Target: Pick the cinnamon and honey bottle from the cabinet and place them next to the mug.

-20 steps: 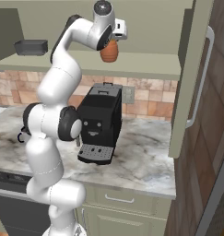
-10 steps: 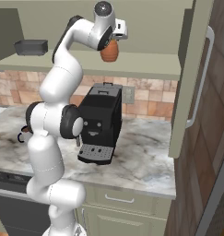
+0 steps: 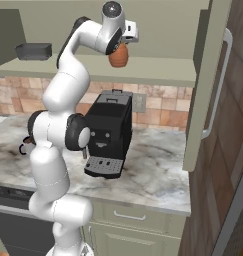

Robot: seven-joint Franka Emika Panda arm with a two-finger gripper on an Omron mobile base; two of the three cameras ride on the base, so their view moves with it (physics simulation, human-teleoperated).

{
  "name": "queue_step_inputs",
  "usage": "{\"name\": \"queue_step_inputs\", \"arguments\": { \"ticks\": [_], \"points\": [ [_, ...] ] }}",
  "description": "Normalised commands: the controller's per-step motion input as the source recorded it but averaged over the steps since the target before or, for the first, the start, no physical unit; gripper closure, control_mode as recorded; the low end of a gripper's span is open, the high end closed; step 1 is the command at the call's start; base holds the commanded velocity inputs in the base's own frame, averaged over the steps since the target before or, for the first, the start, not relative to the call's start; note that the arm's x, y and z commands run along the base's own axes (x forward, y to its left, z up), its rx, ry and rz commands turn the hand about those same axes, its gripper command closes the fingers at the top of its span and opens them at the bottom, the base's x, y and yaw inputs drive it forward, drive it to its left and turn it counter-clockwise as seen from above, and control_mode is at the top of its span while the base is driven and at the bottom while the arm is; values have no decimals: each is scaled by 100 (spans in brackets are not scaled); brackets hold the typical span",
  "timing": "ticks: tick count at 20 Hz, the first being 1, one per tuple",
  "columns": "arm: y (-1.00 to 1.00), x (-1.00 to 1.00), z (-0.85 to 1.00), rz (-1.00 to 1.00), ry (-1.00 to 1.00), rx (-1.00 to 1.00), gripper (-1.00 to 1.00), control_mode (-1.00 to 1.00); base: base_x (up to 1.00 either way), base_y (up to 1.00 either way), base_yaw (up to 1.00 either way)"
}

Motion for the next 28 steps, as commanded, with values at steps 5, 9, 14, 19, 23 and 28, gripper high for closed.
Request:
{"name": "queue_step_inputs", "arguments": {
  "ticks": [5, 9, 14, 19, 23, 28],
  "points": [
    [0, 0, 0, 0, 0, 0, 100, -100, 0, 0, 0],
    [0, 0, 0, 0, 0, 0, 100, -100, 0, 0, 0],
    [0, -16, 0, 0, 0, 0, 100, -100, 0, 0, 0],
    [0, -38, 0, 0, -4, 0, 100, -100, 0, 0, 0],
    [0, -59, 0, 0, -9, 0, 100, -100, 0, 0, 0],
    [11, -80, 0, 0, -8, 0, 100, -100, 0, 0, 0]
  ]
}}
